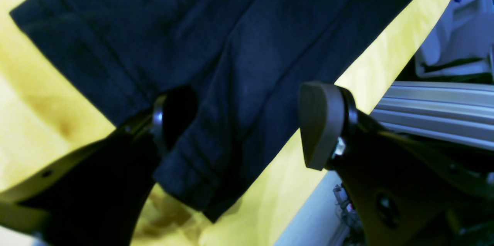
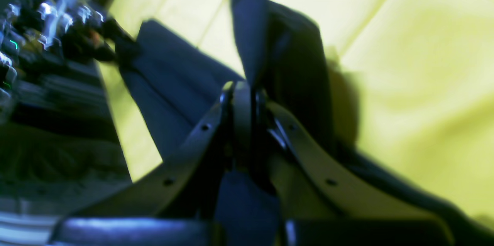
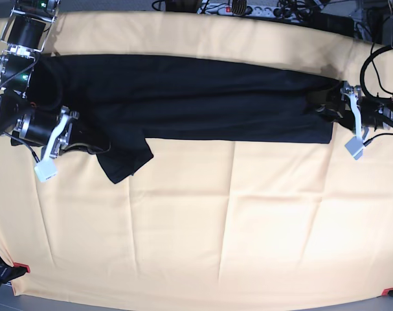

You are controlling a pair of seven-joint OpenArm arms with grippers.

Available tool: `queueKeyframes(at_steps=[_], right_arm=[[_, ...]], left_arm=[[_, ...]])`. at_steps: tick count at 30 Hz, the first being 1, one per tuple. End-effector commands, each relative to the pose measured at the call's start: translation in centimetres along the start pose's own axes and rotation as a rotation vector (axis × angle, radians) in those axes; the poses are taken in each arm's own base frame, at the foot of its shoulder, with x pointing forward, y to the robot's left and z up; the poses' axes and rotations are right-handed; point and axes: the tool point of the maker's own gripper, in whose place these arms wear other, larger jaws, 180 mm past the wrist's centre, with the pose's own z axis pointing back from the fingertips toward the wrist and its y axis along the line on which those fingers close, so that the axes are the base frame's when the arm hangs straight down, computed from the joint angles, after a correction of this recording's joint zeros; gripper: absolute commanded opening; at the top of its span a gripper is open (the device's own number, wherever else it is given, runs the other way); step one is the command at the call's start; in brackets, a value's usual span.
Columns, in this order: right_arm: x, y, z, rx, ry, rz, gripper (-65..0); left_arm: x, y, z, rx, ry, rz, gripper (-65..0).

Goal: Fold the T-shirt properly
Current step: 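Grasp the hanging sleeve with the right gripper and tuck it onto the strip, then hold both strip ends and pull them apart to straighten the strip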

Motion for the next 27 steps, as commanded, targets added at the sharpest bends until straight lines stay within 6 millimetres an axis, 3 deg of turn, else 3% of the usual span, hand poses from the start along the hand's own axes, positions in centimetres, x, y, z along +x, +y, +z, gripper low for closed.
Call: queueKeyframes(at_steps=[1, 6, 10, 16, 27], right_arm=[[1.6, 1.2, 0.9, 0.011, -0.035, 0.071, -65.0], [-0.6, 4.8, 2.3, -0.002, 0.057, 0.196, -65.0], [-3.0, 6.2, 3.3, -0.004, 0.138, 0.224, -65.0], [-6.0, 6.4, 4.6, -0.012, 0.238, 0.189, -65.0], [-7.6, 5.7, 6.5, -0.038, 0.345, 0.194, -65.0]], left_arm=[[1.1, 0.1, 1.2, 0.015, -0.019, -0.028, -21.3], [1.1, 0.1, 1.2, 0.015, -0.019, -0.028, -21.3], [1.1, 0.1, 1.2, 0.015, -0.019, -0.028, -21.3], [1.1, 0.1, 1.2, 0.015, -0.019, -0.028, -21.3], [1.1, 0.1, 1.2, 0.016, -0.019, -0.028, -21.3]])
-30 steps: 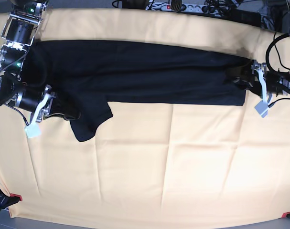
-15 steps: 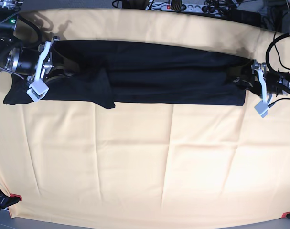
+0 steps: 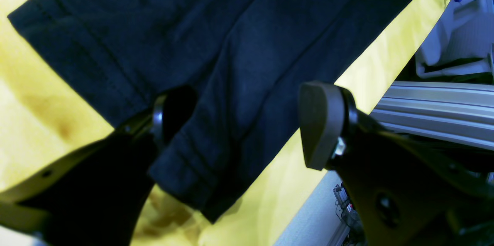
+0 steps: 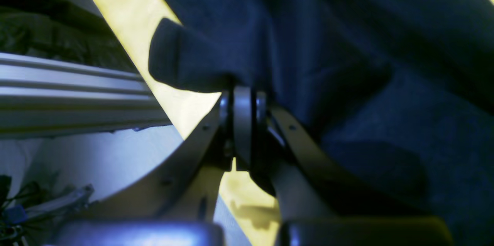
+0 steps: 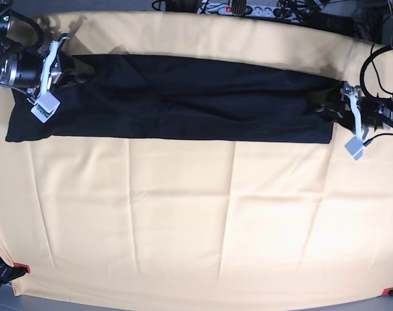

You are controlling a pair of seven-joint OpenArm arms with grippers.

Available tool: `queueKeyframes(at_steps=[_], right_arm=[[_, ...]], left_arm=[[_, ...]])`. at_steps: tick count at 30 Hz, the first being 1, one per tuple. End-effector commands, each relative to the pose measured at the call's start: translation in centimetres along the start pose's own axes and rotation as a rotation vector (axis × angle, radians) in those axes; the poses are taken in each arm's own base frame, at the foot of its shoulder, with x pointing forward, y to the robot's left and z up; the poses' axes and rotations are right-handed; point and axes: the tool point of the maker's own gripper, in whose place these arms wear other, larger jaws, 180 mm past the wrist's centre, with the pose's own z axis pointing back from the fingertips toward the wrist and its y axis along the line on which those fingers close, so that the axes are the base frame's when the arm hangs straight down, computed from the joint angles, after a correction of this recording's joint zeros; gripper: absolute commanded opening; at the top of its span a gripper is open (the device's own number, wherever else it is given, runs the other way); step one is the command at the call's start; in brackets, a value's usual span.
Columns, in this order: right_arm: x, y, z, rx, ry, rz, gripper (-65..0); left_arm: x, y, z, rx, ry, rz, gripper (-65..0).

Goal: Fold the T-shirt properly
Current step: 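Hold both strip ends and pull them apart to straighten the strip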

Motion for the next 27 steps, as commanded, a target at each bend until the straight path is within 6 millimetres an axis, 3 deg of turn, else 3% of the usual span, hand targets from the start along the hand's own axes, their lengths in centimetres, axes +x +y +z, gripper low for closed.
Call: queueKeyframes(at_steps=[1, 8, 14, 19, 22, 27], right_arm=[[0.6, 0.3, 0.5, 0.007, -0.015, 0.026, -65.0], [0.0, 0.1, 0.7, -0.003, 0.013, 0.024, -65.0], [-2.7, -3.1, 1.2, -0.178, 0.165, 0.045, -64.7], [-3.1, -4.1, 1.8, -0.24, 0.201, 0.06, -34.3], [-1.9, -4.5, 3.0, -0.292, 0.171, 0.089, -32.2], [1.9, -4.9, 7.4, -0.436, 0.04, 0.157, -32.2]], left_arm=[[1.1, 0.1, 1.2, 0.017, -0.019, -0.029, -21.3], [1.1, 0.1, 1.2, 0.017, -0.018, -0.029, -21.3], [1.1, 0.1, 1.2, 0.017, -0.019, -0.029, -21.3], [1.1, 0.1, 1.2, 0.016, -0.019, -0.036, -21.3], [1.1, 0.1, 1.2, 0.015, -0.018, -0.043, -21.3], [1.1, 0.1, 1.2, 0.015, -0.018, -0.043, -21.3]])
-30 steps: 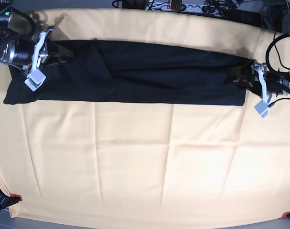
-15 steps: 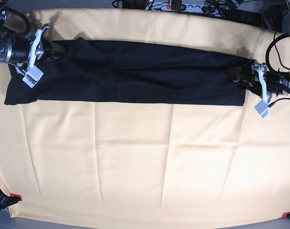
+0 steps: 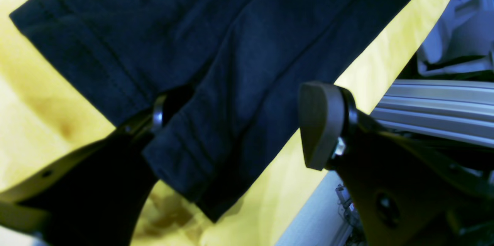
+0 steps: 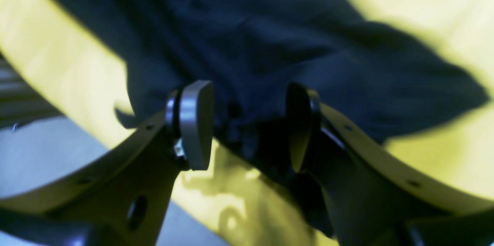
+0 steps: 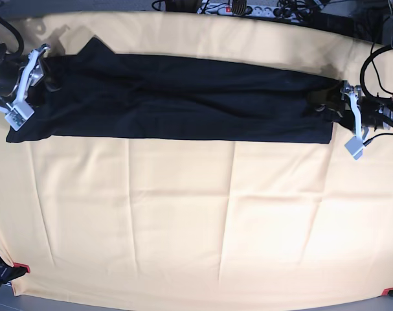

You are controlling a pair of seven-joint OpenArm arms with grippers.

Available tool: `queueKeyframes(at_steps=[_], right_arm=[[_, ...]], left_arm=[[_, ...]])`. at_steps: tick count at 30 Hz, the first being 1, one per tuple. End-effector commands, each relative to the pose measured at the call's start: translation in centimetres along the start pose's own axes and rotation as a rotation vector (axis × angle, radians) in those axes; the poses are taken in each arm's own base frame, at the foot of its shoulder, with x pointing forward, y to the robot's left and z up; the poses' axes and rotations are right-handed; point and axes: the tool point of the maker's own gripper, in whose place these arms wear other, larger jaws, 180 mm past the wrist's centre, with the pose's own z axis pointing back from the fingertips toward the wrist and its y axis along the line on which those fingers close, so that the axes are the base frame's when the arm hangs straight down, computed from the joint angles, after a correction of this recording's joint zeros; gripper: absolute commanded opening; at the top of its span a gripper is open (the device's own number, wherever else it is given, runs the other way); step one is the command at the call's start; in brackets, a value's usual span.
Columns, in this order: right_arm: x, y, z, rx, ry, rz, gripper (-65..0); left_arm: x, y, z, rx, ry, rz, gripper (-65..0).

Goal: Fold the T-shirt properly
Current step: 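Hold both strip ends and pull them apart to straighten the strip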

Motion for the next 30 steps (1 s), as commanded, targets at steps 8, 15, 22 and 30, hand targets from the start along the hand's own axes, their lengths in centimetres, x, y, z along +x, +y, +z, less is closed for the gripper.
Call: queueKeyframes(at_steps=[8, 15, 22, 30], right_arm=[[5.4, 0.5, 3.7, 0.002, -0.375, -0.074, -32.3], [4.4, -0.9, -1.0, 0.016, -0.404, -0.206, -65.0], [1.2, -3.6, -7.3, -0.006, -0.292, -0.295, -65.0], [-5.2, -4.4, -7.9, -0.051, -0.005, -0.328, -65.0]], left_arm=[[1.1, 0.1, 1.2, 0.016, -0.018, -0.032, -21.3], [1.1, 0.1, 1.2, 0.016, -0.018, -0.032, -21.3], [1.1, 0.1, 1.2, 0.016, -0.018, -0.032, -21.3], [1.1, 0.1, 1.2, 0.016, -0.018, -0.031, -21.3]])
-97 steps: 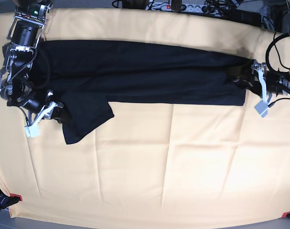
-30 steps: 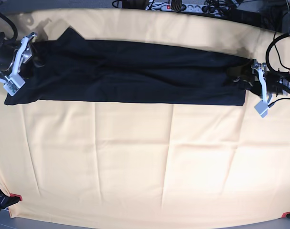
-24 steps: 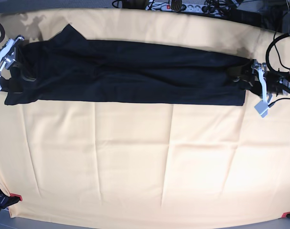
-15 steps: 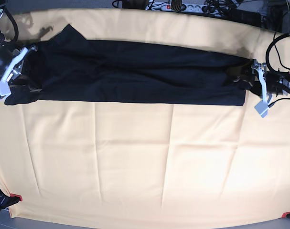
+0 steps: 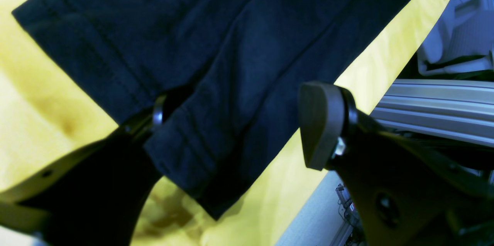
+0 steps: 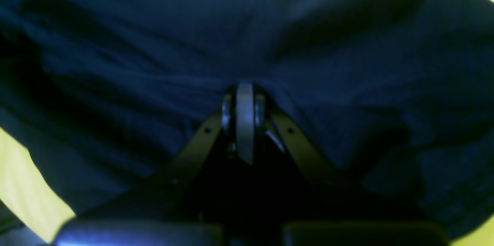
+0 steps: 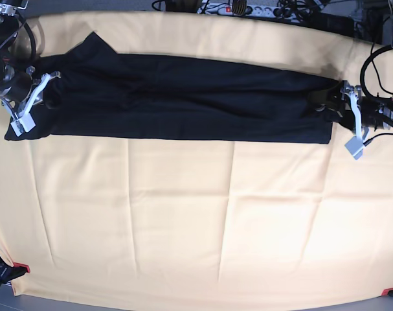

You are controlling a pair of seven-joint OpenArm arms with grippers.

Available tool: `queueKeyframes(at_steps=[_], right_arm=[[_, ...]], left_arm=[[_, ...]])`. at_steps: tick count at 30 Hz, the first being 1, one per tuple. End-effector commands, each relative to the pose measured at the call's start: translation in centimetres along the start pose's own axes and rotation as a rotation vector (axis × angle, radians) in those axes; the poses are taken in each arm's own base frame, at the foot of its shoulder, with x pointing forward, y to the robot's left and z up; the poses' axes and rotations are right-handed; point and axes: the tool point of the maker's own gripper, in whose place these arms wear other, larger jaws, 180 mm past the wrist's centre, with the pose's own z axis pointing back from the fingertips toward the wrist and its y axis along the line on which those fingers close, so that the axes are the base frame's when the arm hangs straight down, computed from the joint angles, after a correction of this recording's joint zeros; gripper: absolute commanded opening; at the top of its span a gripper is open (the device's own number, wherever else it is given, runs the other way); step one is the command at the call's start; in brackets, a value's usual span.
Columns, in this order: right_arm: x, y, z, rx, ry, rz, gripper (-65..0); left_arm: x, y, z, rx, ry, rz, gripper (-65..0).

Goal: Fold the T-shirt properly
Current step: 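Hold both strip ends and pull them apart to straighten the strip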

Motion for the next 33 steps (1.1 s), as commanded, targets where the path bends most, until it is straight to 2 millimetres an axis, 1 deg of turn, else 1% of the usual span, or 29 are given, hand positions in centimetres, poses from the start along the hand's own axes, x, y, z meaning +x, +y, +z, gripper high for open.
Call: queueKeyframes(at_steps=[1, 6, 8, 10, 12, 15, 17, 19, 20, 21, 23, 27, 29, 33], right_arm=[[0.8, -1.1, 1.1, -0.036, -0.015, 0.018, -65.0], [2.0, -2.1, 1.6, -0.087, -0.121, 0.022, -65.0], [1.9, -2.8, 1.7, -0.126, -0.107, 0.015, -65.0], [2.2, -3.1, 1.7, -0.136, -0.115, 0.004, -65.0], [2.2, -2.9, 1.7, -0.129, -0.118, 0.008, -65.0], [1.6, -2.8, 1.7, -0.123, -0.102, 0.009, -65.0], [0.9, -2.6, 1.6, -0.121, -0.085, 0.005, -65.0], [0.6, -2.6, 1.6, -0.12, -0.076, 0.003, -65.0], [0.6, -2.6, 1.6, -0.12, -0.076, 0.002, -65.0], [0.6, -2.6, 1.6, -0.119, -0.077, 0.002, -65.0], [0.6, -2.6, 1.6, -0.12, -0.076, 0.002, -65.0], [1.0, -2.2, 1.6, -0.099, -0.097, -0.008, -65.0], [1.0, -2.2, 1.6, -0.096, -0.1, -0.009, -65.0], [0.9, -2.2, 1.6, -0.099, -0.091, -0.007, -65.0]], left_arm=[[1.1, 0.1, 1.2, 0.016, -0.018, -0.028, -21.3], [1.1, 0.1, 1.2, 0.017, -0.019, -0.03, -21.3], [1.8, 0.1, 1.4, 0.021, -0.031, -0.052, -21.3], [2.9, 0.3, 2.0, 0.033, -0.056, -0.075, -21.3], [3.6, 0.5, 2.7, 0.05, -0.084, -0.08, -21.3], [3.9, 1.1, 4.2, 0.086, -0.144, -0.06, -21.3], [4.3, 1.6, 5.6, 0.112, -0.236, -0.022, -21.3], [4.6, 2.5, 7.0, 0.158, -0.352, 0.031, -21.3], [4.3, 3.2, 7.6, 0.196, -0.394, 0.057, -21.3], [3.4, 3.9, 7.8, 0.232, -0.406, 0.087, -21.3], [1.7, 4.6, 7.4, 0.262, -0.407, 0.16, -21.3], [-0.3, 4.6, 4.7, 0.25, -0.386, 0.23, -21.3], [-0.7, 4.9, 4.0, 0.267, -0.377, 0.246, -21.3], [-0.7, 4.9, 3.4, 0.265, -0.397, 0.27, -21.3]])
